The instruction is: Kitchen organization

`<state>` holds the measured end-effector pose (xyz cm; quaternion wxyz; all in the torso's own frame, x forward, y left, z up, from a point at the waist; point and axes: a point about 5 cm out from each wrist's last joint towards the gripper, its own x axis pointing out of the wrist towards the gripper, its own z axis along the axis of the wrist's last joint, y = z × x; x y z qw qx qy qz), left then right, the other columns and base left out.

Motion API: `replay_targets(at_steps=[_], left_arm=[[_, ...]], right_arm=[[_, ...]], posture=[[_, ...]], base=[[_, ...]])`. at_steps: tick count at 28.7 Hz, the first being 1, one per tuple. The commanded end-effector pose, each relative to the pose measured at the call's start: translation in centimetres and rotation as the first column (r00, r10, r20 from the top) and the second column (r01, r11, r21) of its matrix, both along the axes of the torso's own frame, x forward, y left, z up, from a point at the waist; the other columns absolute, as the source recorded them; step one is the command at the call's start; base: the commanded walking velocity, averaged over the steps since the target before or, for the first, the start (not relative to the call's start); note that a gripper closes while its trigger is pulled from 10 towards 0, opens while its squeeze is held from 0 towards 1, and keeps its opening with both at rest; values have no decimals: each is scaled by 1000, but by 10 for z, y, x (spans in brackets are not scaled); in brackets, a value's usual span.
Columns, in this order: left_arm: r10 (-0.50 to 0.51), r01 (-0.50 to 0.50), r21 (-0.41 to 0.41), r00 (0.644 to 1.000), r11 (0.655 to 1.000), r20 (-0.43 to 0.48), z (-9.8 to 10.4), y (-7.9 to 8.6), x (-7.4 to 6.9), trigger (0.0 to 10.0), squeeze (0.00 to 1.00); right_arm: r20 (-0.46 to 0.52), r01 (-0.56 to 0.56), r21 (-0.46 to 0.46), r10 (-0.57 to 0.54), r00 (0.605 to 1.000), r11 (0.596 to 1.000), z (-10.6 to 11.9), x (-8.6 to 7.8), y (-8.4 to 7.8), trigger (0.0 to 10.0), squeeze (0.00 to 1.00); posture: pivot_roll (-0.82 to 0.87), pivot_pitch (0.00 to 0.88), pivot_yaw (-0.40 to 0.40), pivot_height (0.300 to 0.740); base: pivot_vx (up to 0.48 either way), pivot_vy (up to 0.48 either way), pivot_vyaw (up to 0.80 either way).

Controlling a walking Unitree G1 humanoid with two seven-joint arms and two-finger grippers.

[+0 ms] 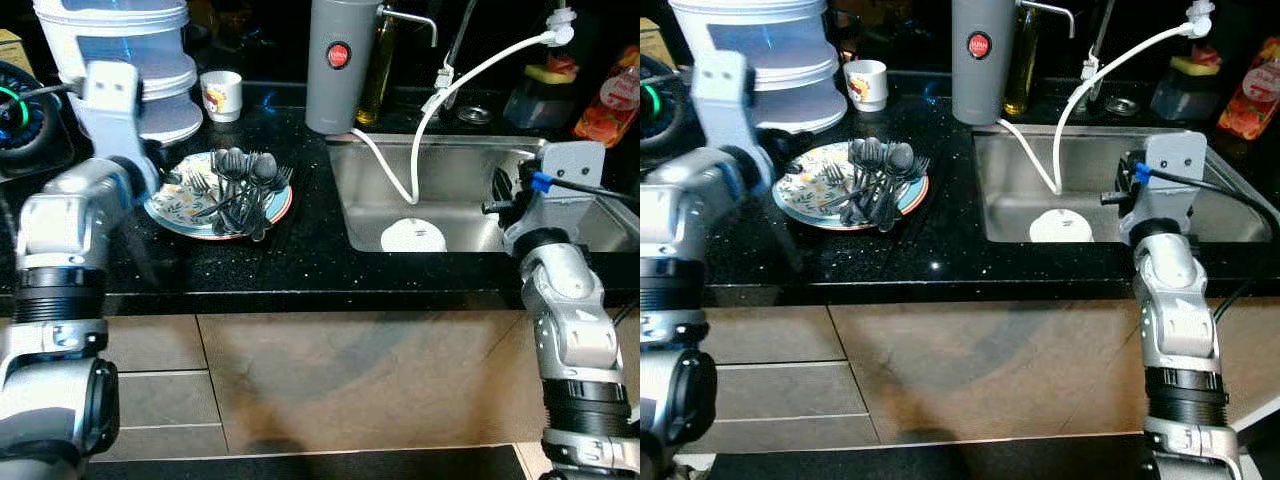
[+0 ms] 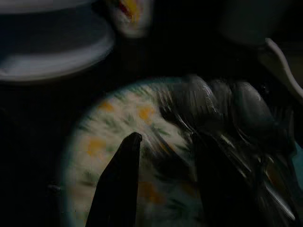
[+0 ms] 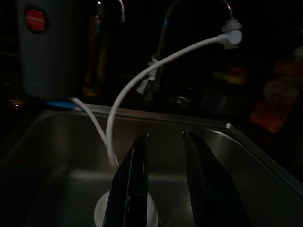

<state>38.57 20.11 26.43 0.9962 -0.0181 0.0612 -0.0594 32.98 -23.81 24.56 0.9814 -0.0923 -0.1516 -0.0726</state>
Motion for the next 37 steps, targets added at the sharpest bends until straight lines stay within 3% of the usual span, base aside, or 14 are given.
replay_targets(at_steps=[1,5,9,13,17,19,24,26,28,37], left_arm=[[8,-9,-63,1000,998,-23,-2,-6,3,10000,0],[-2,-1,-100,1000,995,-30,0,-6,1,10000,0],[36,-64,-280,994,958,-101,8,4,-3,10000,0],[10,-50,-328,992,943,-123,9,2,-6,10000,0],[-52,-15,-455,990,890,-135,9,-7,-10,10000,0],[-82,-23,-530,981,847,-174,1,-14,-10,10000,0],[-81,-43,-550,977,834,-199,-3,-17,-8,10000,0],[28,-158,-540,970,826,-240,-9,-9,2,10000,0],[56,-187,-552,968,812,-245,-10,-6,7,10000,0],[52,-234,-578,948,782,-314,-23,-9,15,10000,0]], right_arm=[[3,20,13,-20,1000,1000,1,0,-3,10000,0],[10,15,4,-15,1000,1000,0,-5,-1,10000,0],[20,27,-1,-27,999,1000,1,-10,-6,10000,0],[28,14,12,-14,1000,1000,2,-5,0,10000,0],[33,-23,16,22,999,1000,2,2,9,10000,0],[36,-48,18,47,998,999,6,5,15,10000,0],[43,-63,13,63,997,998,8,7,17,10000,0],[42,-64,27,63,997,998,8,10,21,10000,0],[45,-71,23,69,997,997,7,9,23,10000,0],[45,-38,8,37,998,999,7,-2,13,10000,0]], posture=[[109,0,-53,740],[93,0,-33,740],[95,0,-23,740],[108,11,-19,740],[145,9,-43,740],[162,24,-61,740],[166,22,-63,740],[160,17,-68,740],[156,19,-68,740],[101,48,-43,740]], base=[[0,0,0],[0,0,0],[0,0,0],[0,0,0],[0,0,0],[0,0,0],[0,0,0],[0,0,0],[0,0,0],[0,0,0]])
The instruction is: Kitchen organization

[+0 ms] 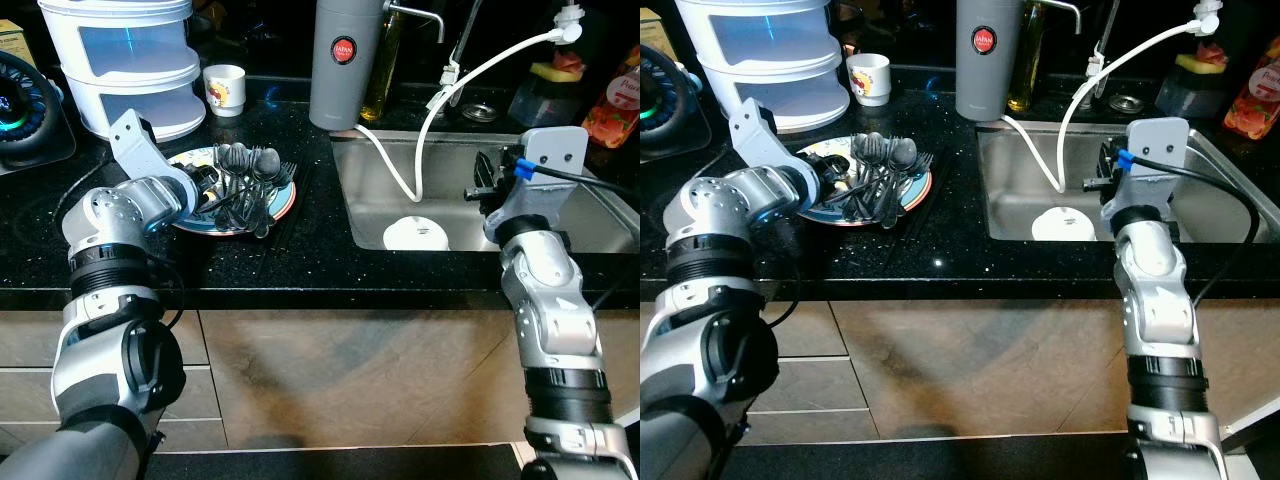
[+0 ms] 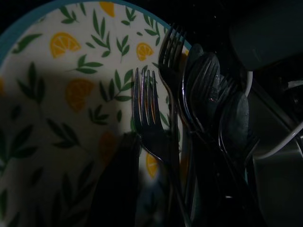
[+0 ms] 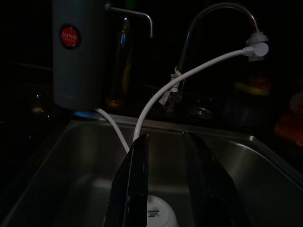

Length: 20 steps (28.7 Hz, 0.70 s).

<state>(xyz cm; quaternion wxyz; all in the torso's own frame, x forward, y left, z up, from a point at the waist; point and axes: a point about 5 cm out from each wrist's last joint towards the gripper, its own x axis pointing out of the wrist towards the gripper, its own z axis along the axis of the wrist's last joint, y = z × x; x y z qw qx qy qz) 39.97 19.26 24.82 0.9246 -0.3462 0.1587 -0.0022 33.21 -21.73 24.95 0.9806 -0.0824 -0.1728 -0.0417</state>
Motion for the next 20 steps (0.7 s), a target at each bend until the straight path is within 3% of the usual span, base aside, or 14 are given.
replay_targets(at_steps=[1,5,6,8,13,15,17,20], left_arm=[[-5,4,-16,999,1000,-50,-8,-3,3,10000,0],[-9,8,-13,998,1000,-69,-14,-7,7,9804,0],[-3,3,-6,997,1000,-76,-16,-6,7,6235,0],[11,-9,21,995,1000,-97,-20,-3,7,0,0],[67,-55,116,992,992,-106,-23,10,5,0,0],[116,-105,178,992,978,-52,-13,23,4,0,0],[132,-131,170,991,977,4,-2,28,5,0,0],[120,-162,233,975,959,185,25,32,4,0,0]], right_arm=[[6,37,3,-37,999,999,3,-6,-10,10000,0],[4,47,2,-47,999,999,1,-9,-12,10000,0],[2,48,3,-48,999,999,1,-9,-12,10000,0],[1,46,7,-46,999,999,1,-9,-10,10000,0],[11,43,35,-43,999,998,2,-11,-8,10000,0],[35,39,63,-41,999,997,4,-13,-7,10000,0],[53,36,81,-40,998,996,6,-13,-7,10000,0],[97,20,112,-31,995,994,13,-14,-6,10000,0]], posture=[[101,48,-43,740],[97,71,-34,740],[98,81,-32,740],[100,94,-29,740],[113,117,-26,740],[126,131,-30,740],[128,136,-34,740],[132,140,-43,740]], base=[[0,0,0],[0,0,0],[0,0,0],[0,0,0],[0,0,0],[0,0,0],[0,0,0],[0,0,0]])
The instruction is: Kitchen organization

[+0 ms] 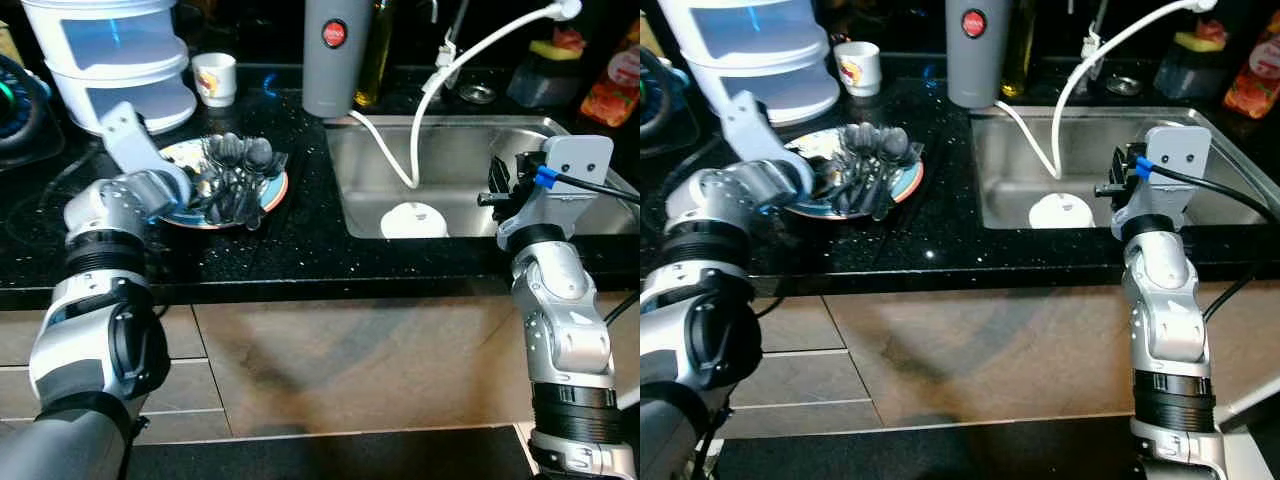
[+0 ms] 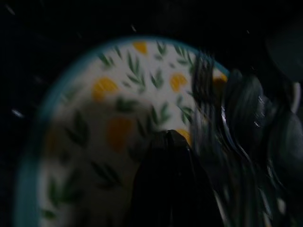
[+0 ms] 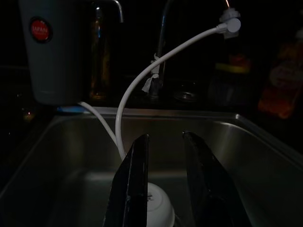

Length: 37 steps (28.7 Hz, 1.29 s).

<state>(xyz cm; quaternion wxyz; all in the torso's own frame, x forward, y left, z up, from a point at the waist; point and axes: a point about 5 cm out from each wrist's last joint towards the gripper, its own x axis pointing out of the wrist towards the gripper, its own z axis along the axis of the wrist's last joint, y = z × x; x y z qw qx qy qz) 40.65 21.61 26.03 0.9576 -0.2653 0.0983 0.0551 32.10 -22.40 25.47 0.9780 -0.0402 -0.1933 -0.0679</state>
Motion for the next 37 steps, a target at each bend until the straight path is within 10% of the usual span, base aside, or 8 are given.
replay_targets(at_steps=[1,3,4,14,16,27,30,37], left_arm=[[13,-18,62,996,998,86,13,9,-3,0,0],[-17,3,90,988,996,156,29,8,-5,1725,0],[-23,0,118,980,993,197,38,8,-7,10000,0],[-77,30,172,958,985,276,68,2,-16,10000,0],[-113,73,194,972,978,207,61,-6,-19,10000,1000],[-156,160,196,987,967,-35,17,-9,-31,10000,1000],[-233,237,128,971,963,-46,15,-27,-30,10000,0],[-292,295,71,955,953,-50,14,-43,-25,10000,0]], right_arm=[[51,-7,20,6,999,1000,8,-3,1,10000,0],[84,-15,36,12,996,999,14,-4,1,10000,0],[99,-20,45,16,995,999,17,-4,1,10000,0],[117,-42,79,32,993,996,17,0,6,10000,0],[111,-51,81,42,993,995,15,2,9,10000,0],[92,-54,53,49,995,997,14,1,4,10000,0],[97,-58,51,53,994,997,16,3,7,10000,0],[104,-64,39,60,993,997,18,3,8,10000,0]], posture=[[132,140,-43,740],[135,143,-48,740],[139,141,-49,740],[182,137,-52,740],[185,136,-51,740],[165,134,-71,740],[162,127,-73,740],[151,111,-67,740]], base=[[0,0,0],[0,0,0],[0,0,0],[0,0,0],[0,0,0],[0,0,0],[0,0,0],[0,0,0]])
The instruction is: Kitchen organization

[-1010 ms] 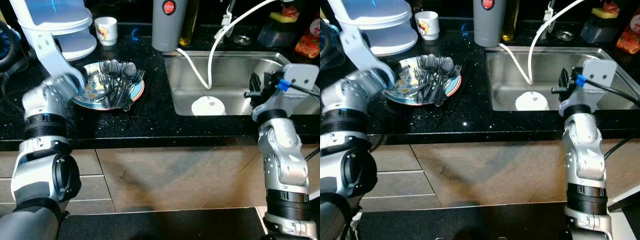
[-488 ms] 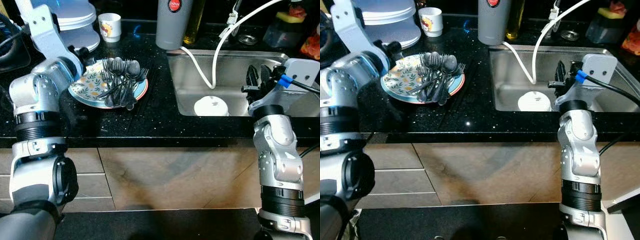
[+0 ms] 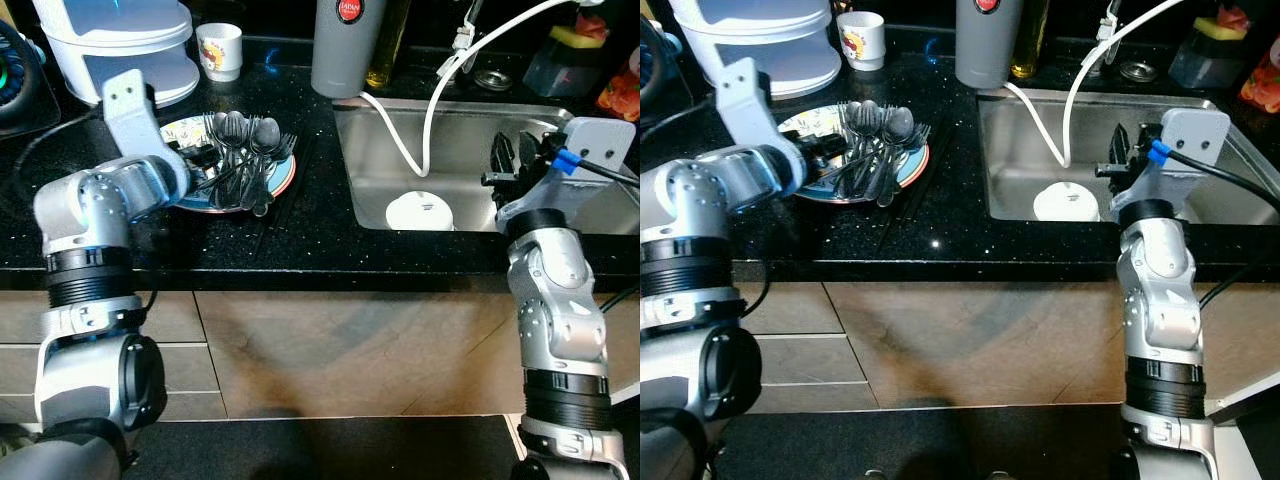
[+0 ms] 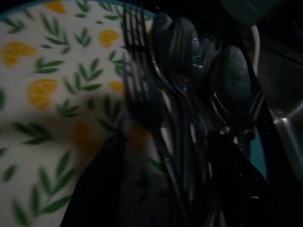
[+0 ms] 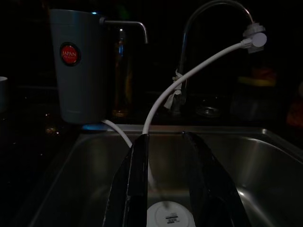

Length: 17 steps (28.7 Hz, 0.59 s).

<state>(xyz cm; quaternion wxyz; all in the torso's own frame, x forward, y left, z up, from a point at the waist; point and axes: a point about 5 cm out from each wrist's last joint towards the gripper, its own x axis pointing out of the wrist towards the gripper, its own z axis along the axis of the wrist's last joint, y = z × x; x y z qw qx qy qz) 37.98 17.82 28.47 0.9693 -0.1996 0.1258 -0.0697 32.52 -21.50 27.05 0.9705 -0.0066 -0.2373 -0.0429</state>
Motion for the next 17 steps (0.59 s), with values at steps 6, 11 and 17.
replay_targets(at_steps=[6,11,17], left_arm=[[-33,30,-35,997,999,-73,-15,-11,11,10000,0],[50,-55,-23,987,998,-151,-41,-1,20,0,0],[101,-101,7,984,995,-145,-45,9,20,0,0]], right_arm=[[15,11,-5,-11,1000,1000,2,-2,-3,10000,0],[20,26,1,-26,999,1000,1,-5,-4,10000,0],[21,31,1,-31,999,1000,2,-6,-5,10000,0]], posture=[[145,107,-60,740],[138,108,-47,740],[127,112,-46,740]], base=[[0,0,0],[0,0,0],[0,0,0]])
